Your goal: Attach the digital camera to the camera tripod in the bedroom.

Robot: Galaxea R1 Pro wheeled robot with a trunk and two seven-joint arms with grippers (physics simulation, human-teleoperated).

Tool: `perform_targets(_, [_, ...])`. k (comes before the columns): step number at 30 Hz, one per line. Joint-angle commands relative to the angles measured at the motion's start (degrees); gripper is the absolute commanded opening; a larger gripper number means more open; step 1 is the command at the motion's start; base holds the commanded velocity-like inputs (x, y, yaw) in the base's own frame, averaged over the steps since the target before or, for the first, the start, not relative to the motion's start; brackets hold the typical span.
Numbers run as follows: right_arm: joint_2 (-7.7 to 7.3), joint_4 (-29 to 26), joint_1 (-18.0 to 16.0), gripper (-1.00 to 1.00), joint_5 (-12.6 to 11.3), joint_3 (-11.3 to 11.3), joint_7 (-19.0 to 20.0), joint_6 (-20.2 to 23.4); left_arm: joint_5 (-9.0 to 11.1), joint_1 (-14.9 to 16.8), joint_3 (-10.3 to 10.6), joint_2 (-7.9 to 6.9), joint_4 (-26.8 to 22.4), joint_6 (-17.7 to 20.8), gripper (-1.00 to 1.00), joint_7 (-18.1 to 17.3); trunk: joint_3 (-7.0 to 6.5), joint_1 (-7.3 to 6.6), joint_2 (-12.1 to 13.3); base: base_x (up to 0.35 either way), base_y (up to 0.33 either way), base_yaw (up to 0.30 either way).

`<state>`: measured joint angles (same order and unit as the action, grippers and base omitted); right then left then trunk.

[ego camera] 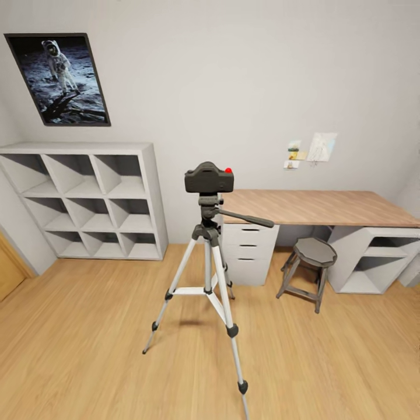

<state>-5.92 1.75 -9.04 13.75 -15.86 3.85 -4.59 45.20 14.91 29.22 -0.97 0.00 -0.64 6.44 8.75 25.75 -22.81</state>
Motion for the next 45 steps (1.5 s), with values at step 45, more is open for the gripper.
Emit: perform_targets(45, [-0.01, 0.2, 0.2, 1.00, 0.4, -0.5, 0.2, -0.9, 0.4, 0.0, 0.5, 0.09, -0.1, -0.4, 1.00, -0.1, -4.05, 0.03, -0.1, 0.000, 0.000, -0.088])
